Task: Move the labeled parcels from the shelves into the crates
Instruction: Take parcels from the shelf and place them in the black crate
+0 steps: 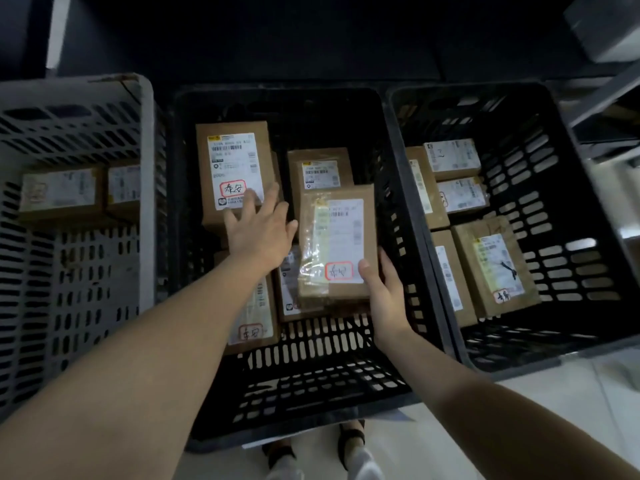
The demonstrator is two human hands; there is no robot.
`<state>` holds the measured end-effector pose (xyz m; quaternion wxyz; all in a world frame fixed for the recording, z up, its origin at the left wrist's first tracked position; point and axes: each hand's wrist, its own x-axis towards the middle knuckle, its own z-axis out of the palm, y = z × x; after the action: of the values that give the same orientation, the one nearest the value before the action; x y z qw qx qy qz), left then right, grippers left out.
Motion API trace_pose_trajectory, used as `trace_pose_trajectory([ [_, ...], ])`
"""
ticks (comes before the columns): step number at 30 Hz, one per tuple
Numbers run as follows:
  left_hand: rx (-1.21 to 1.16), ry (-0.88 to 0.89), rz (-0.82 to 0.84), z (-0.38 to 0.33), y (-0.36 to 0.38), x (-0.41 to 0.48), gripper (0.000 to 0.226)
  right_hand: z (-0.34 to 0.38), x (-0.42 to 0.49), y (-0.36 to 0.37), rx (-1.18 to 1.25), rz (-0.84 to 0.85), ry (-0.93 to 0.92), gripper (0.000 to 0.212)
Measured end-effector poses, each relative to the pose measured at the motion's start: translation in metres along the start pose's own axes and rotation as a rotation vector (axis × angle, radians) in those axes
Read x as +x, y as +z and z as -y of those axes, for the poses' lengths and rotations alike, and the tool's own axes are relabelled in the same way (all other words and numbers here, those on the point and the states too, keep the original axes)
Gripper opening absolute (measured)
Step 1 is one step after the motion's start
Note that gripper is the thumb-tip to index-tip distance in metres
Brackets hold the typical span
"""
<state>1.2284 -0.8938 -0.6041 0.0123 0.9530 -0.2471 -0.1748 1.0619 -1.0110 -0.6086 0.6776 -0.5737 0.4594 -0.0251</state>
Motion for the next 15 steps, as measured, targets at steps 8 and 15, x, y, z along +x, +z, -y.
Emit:
trace_pose_trajectory([
  [8,-0.046,0.113,-0.019,0.025,0.008,0.010,0.067,0.047,0.084,0.070,-0.084,-0.105,-0.075,0.075],
  [15,0.061,0.155,-0.013,0.022,0.019,0.009,0.068,0.053,0.098,0.083,-0.310,-0.148,-0.142,0.069],
])
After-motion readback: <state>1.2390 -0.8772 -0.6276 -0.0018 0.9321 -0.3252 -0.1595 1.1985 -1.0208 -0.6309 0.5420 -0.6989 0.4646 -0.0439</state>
